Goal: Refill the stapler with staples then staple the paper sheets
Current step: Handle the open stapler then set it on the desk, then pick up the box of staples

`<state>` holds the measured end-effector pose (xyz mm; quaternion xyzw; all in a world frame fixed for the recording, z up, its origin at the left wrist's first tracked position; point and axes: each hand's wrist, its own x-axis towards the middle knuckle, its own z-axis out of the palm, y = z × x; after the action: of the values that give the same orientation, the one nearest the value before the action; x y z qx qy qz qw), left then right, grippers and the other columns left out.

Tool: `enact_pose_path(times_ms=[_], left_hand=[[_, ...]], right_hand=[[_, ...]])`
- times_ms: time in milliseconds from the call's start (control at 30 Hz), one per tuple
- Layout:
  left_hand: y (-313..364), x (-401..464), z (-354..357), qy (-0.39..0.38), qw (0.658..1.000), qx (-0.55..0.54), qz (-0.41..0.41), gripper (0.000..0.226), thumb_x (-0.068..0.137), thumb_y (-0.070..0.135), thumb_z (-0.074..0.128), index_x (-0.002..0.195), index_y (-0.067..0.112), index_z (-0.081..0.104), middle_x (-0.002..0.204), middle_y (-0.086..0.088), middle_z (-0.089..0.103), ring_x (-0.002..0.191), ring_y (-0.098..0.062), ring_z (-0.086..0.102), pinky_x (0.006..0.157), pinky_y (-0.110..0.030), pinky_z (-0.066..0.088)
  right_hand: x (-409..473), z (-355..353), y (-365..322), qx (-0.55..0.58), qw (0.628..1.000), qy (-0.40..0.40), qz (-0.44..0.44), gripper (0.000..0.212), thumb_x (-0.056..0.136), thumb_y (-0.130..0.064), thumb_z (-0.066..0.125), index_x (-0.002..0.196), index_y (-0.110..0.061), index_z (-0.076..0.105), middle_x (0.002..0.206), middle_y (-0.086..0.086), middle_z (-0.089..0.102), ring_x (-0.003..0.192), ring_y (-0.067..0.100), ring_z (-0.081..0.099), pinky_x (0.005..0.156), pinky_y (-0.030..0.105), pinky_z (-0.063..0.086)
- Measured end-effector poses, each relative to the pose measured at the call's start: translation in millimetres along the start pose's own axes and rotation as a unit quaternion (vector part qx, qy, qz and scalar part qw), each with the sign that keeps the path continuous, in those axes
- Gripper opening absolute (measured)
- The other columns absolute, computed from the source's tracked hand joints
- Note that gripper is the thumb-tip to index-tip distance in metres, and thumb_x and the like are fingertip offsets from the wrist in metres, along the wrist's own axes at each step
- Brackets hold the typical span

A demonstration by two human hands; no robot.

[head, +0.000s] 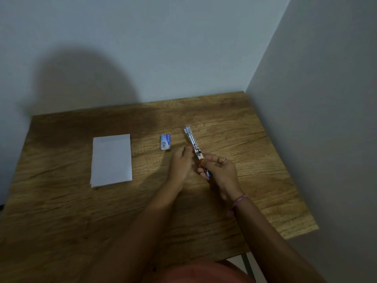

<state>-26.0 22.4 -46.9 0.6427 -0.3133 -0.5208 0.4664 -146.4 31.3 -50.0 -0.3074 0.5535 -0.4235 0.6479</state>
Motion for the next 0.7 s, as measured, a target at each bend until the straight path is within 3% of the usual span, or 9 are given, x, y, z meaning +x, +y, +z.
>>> enact_pose_path(times_ms=[100,167,233,300,433,533,700], left_hand=[[-4.4,-0.3,-16.2,0.062,0.987,0.107,0.098,0.024,0.097,0.016,0.051,0.117,0.016,0.062,0.109,0.001,0.066,0.091,-0.004,0.060,0.077,-0.011,0.048],[-9.9,-1.3,-25.3,0.073,0.976,0.152,0.136,0.026,0.096,0.014,0.052,0.120,0.018,0.061,0.110,0.005,0.063,0.086,0.003,0.057,0.068,-0.005,0.045],[-15.6,-3.2,-28.8,0.063,0.966,0.195,0.155,0.026,0.096,0.015,0.052,0.120,0.018,0.061,0.114,0.003,0.062,0.094,-0.001,0.058,0.075,-0.010,0.045],[-21.0,-6.5,-28.3,0.047,0.960,0.219,0.167,0.027,0.095,0.013,0.053,0.121,0.015,0.061,0.117,-0.001,0.062,0.105,-0.008,0.058,0.088,-0.019,0.046],[-29.7,-10.3,-25.5,0.050,0.925,0.294,0.236,0.027,0.093,0.013,0.057,0.118,0.009,0.065,0.118,-0.007,0.064,0.113,-0.020,0.054,0.099,-0.032,0.040],[-34.0,-11.6,-24.9,0.035,0.903,0.340,0.263,0.029,0.094,0.018,0.056,0.122,0.013,0.063,0.123,-0.003,0.063,0.113,-0.018,0.049,0.095,-0.024,0.031],[-37.5,-12.8,-25.3,0.018,0.888,0.362,0.282,0.034,0.095,0.028,0.049,0.124,0.016,0.061,0.122,0.001,0.064,0.112,-0.018,0.049,0.094,-0.032,0.037]], right_hand=[[5.5,0.8,0.1,0.003,1.000,0.023,0.006,0.021,0.081,-0.004,0.072,0.100,0.001,0.064,0.079,0.021,0.072,0.057,0.018,0.064,0.049,0.021,0.051],[7.3,2.1,0.5,-0.035,0.999,0.038,0.001,0.019,0.081,-0.010,0.074,0.096,-0.003,0.067,0.076,0.016,0.072,0.053,0.015,0.060,0.044,0.021,0.047],[7.6,3.9,0.6,-0.074,0.996,0.042,-0.014,0.015,0.080,-0.017,0.075,0.092,-0.009,0.069,0.074,0.012,0.073,0.052,0.012,0.060,0.043,0.020,0.044],[7.7,5.8,1.3,-0.094,0.994,0.036,-0.028,0.015,0.080,-0.021,0.075,0.091,-0.013,0.071,0.075,0.010,0.074,0.057,0.011,0.062,0.048,0.020,0.046],[7.5,8.1,3.8,-0.137,0.989,0.028,-0.044,0.020,0.080,-0.027,0.076,0.094,-0.016,0.067,0.074,0.001,0.075,0.063,0.008,0.067,0.058,0.024,0.050],[8.2,8.1,4.8,-0.156,0.986,0.030,-0.051,0.025,0.078,-0.030,0.078,0.096,-0.018,0.065,0.073,-0.003,0.075,0.066,0.006,0.068,0.061,0.025,0.051],[9.1,6.4,4.7,-0.165,0.985,0.026,-0.051,0.030,0.079,-0.035,0.077,0.102,-0.020,0.065,0.079,-0.003,0.074,0.065,0.003,0.066,0.058,0.023,0.048]])
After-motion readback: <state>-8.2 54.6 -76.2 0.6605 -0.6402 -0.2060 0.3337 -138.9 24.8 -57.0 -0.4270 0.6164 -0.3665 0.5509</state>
